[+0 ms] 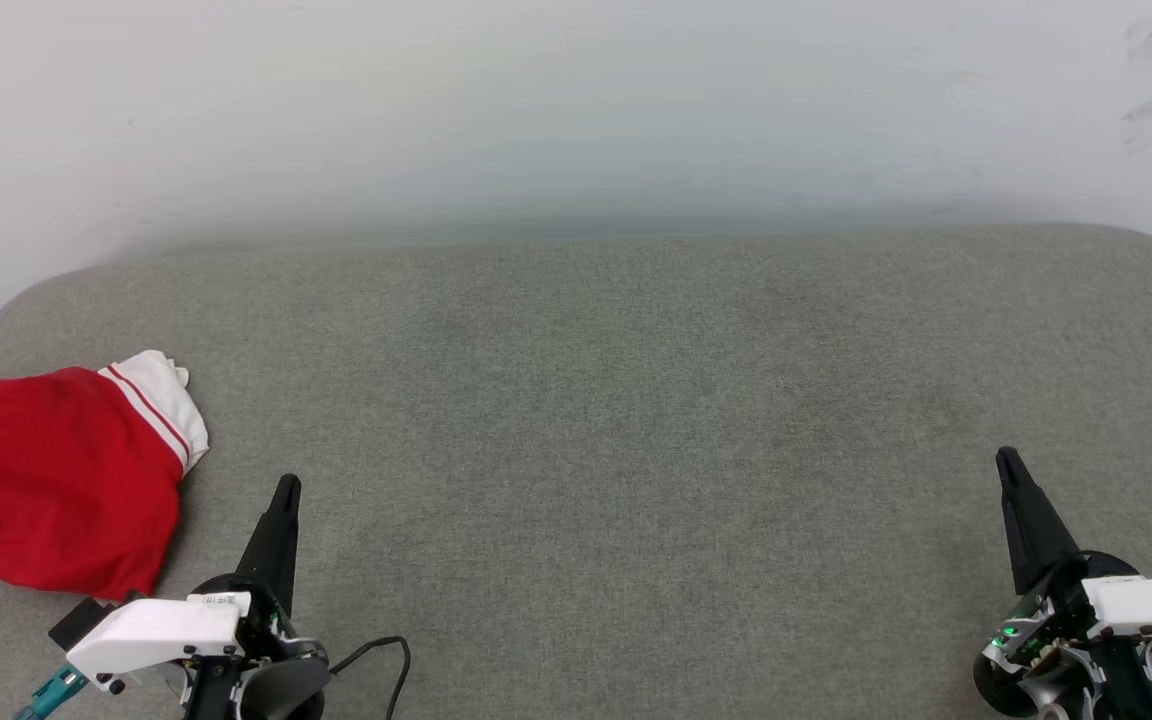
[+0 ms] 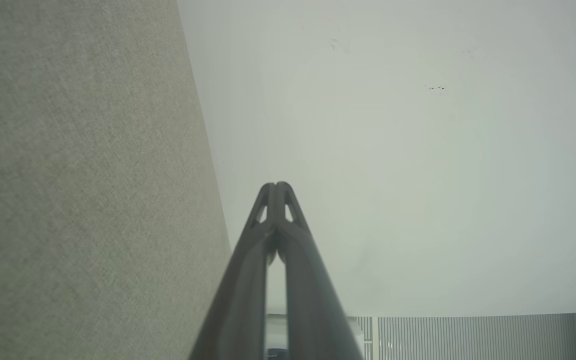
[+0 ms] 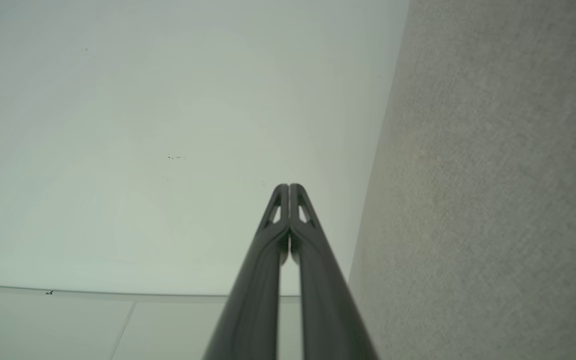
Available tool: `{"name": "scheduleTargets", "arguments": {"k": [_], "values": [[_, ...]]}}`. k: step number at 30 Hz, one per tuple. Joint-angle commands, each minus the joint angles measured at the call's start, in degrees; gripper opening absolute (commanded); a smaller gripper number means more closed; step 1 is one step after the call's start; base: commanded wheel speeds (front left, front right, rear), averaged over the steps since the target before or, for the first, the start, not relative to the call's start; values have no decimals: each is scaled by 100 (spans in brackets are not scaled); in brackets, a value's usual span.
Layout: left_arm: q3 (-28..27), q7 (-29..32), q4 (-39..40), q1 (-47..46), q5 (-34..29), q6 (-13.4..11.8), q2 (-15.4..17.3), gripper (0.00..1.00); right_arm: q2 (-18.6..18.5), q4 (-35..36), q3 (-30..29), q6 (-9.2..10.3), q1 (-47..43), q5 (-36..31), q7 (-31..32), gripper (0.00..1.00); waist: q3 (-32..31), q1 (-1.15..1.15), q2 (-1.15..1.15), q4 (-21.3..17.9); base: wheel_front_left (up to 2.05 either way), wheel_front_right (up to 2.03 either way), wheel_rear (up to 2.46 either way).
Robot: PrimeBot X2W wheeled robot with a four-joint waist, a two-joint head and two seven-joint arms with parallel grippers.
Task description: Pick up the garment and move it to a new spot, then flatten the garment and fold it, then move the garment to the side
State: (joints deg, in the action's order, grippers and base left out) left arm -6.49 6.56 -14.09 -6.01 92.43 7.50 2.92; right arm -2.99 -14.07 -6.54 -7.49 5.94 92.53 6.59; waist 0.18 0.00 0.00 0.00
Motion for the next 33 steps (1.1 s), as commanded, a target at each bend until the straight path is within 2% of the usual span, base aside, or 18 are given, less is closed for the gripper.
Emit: {"name": "scheduleTargets", "arguments": {"k": [1,33], "values": [[-15,13,-5,-52,-11,10,-3,0,17,-6,-1,0,64,-30,8,0,0,0,0,0,0,0,0],[-12,10,-4,-52,-9,10,-3,0,18,-6,2,0,63,-27,6,0,0,0,0,0,0,0,0]]}}
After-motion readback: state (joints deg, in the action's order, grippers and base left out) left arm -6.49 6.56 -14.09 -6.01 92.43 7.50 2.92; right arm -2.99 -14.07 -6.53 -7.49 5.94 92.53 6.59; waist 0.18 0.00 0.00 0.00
